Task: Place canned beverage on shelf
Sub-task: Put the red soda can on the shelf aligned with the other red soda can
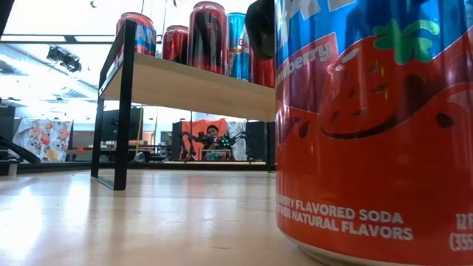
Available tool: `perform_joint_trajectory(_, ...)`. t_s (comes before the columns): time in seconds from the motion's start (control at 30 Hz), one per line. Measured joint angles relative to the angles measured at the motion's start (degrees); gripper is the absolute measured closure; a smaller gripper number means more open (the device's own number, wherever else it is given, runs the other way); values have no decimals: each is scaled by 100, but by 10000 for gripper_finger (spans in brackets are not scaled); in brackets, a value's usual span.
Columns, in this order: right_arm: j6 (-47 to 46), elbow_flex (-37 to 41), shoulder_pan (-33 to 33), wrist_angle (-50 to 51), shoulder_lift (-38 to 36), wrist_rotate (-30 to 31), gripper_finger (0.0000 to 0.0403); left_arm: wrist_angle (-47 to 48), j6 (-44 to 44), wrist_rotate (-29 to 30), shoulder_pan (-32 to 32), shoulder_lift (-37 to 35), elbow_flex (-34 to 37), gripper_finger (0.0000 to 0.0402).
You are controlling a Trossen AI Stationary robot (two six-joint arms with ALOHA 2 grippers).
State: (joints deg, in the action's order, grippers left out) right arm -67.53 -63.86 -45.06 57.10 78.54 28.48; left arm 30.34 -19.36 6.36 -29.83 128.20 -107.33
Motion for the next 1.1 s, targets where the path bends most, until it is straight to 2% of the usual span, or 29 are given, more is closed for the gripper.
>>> perform_joint_trajectory(0.2, 8, -1, 0, 4, 0, 50, 140, 179, -478, 13, 12, -13, -2, 96)
perform_joint_trajectory(0.43, 17, -1, 0, 13, 0, 73, 140, 551, -1137, -45, 12, -236, 11, 96)
perform_joint_trajectory(0.67, 17, 0, 1, -2, 0, 385, 140, 1572, -1712, 378, 1, -1019, 4, 96)
perform_joint_trajectory(0.8, 17, 1, 2, -39, 0, 633, 140, 2196, -2073, 794, 2, -1592, 4, 87)
perform_joint_trajectory(1.1, 17, -1, 2, -217, 2, 1091, 140, 3802, -2645, 2302, 18, -2766, -4, 80)
